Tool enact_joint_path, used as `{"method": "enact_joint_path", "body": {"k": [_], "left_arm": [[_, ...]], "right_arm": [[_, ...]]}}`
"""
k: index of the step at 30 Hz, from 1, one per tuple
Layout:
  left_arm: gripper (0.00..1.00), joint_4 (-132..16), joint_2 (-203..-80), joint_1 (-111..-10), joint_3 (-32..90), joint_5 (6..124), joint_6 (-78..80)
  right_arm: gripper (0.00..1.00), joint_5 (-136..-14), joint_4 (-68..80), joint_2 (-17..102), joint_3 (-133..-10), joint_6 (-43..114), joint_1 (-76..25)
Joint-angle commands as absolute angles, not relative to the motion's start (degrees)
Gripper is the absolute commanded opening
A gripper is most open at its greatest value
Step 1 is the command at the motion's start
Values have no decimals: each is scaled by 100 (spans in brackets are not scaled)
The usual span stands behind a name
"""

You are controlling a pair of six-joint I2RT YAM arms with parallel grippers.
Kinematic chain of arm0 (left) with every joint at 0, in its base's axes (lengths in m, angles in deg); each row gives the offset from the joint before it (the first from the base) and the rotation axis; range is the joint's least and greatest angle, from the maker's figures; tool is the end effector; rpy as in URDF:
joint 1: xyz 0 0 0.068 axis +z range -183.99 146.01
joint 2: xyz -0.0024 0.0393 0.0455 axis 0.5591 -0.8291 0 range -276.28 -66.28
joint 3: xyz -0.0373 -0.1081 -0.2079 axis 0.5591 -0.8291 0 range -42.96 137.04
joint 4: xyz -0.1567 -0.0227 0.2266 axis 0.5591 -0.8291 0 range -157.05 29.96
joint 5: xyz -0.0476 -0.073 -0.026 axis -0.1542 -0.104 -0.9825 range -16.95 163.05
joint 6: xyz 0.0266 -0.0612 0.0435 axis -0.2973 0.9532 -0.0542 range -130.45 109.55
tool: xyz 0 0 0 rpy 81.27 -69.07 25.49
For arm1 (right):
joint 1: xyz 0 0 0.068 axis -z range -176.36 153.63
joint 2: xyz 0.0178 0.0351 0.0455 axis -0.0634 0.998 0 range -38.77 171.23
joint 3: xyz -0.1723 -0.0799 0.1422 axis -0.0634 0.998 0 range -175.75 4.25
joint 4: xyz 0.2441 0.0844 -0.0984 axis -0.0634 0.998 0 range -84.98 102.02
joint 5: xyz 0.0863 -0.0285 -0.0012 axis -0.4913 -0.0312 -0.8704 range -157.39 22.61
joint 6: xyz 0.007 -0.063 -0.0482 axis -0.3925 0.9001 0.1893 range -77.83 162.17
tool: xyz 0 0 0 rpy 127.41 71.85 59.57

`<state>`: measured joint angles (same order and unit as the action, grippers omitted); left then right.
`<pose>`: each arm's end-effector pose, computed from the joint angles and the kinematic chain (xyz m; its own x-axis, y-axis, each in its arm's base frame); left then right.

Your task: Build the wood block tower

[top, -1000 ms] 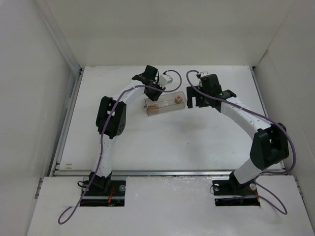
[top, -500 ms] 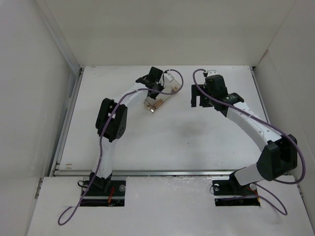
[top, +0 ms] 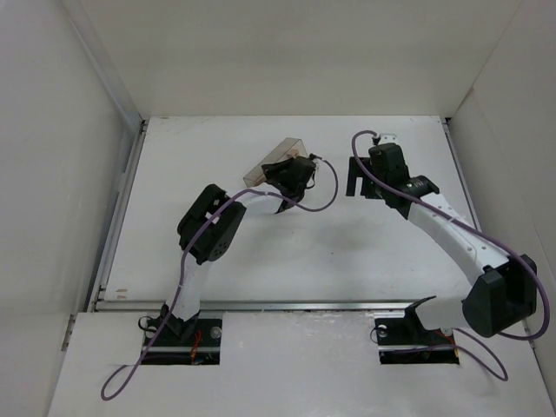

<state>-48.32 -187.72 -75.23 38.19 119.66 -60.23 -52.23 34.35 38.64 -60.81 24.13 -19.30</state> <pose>0.3959 -0.2806 0.1263 -0.2529 0.9193 -0.3016 0.2572 0.3644 0.8950 0.3228 0.1170 0.2447 -0.6430 0.0524 -0.7641 0.0030 0.9978 0.0659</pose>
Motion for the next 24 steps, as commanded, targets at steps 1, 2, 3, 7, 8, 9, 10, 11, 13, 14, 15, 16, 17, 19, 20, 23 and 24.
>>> {"method": "enact_joint_path", "body": {"k": [1, 2, 3, 7, 8, 9, 10, 11, 13, 14, 15, 16, 17, 19, 20, 23, 24], "left_arm": [[0, -4808, -18765, -7583, 3948, 12570, -5906], [0, -5166, -18765, -7653, 4061, 12474, -5748], [0, -5448, -18765, -7653, 4141, 12369, -5555], [12, -6785, -18643, -7837, 4440, 11474, -4387], [20, -6978, -18642, -7890, 4519, 11341, -4054], [24, -7267, -18564, -7891, 4520, 11226, -3920], [29, -7383, -18494, -7943, 4520, 11095, -3806], [34, -7489, -18493, -7943, 4520, 10867, -3709], [49, -7735, -18423, -7996, 4572, 10655, -3480], [54, -7788, -18370, -7996, 4572, 10532, -3410], [57, -7841, -18370, -7996, 4651, 10470, -3357], [62, -7894, -18300, -7996, 4738, 10391, -3278], [70, -7981, -18300, -7996, 4800, 10312, -3277], [78, -8130, -18238, -7996, 4950, 9908, -3207], [80, -8131, -18238, -7944, 5081, 9741, -3137], [90, -8202, -18168, -7891, 5135, 9336, -3023], [93, -8202, -18098, -7830, 5135, 9275, -3022]], "right_arm": [[100, -5069, 3332, 3585, -5939, 2292, -1966], [100, -5069, 3332, 3585, -5860, 2240, -1966], [100, -5069, 3332, 3533, -5860, 2240, -1966], [100, -5069, 3332, 3533, -5859, 2292, -1966], [100, -5069, 3332, 3533, -5859, 2292, -1966], [100, -5069, 3332, 3533, -5859, 2292, -1966], [100, -5069, 3332, 3533, -5859, 2292, -1966], [100, -5069, 3332, 3533, -5859, 2292, -1966], [100, -5131, 3332, 3533, -5859, 2292, -1966], [100, -5183, 3332, 3533, -5859, 2292, -1966], [100, -5183, 3332, 3585, -5859, 2292, -1966], [100, -5183, 3332, 3585, -5859, 2292, -1966], [100, -5183, 3332, 3585, -5859, 2292, -1966], [100, -5270, 3332, 3585, -5859, 2292, -1966], [100, -5332, 3332, 3585, -5859, 2344, -2018], [100, -5648, 3271, 3533, -5807, 2407, -2018], [100, -5649, 3271, 3533, -5807, 2407, -2018]]}}
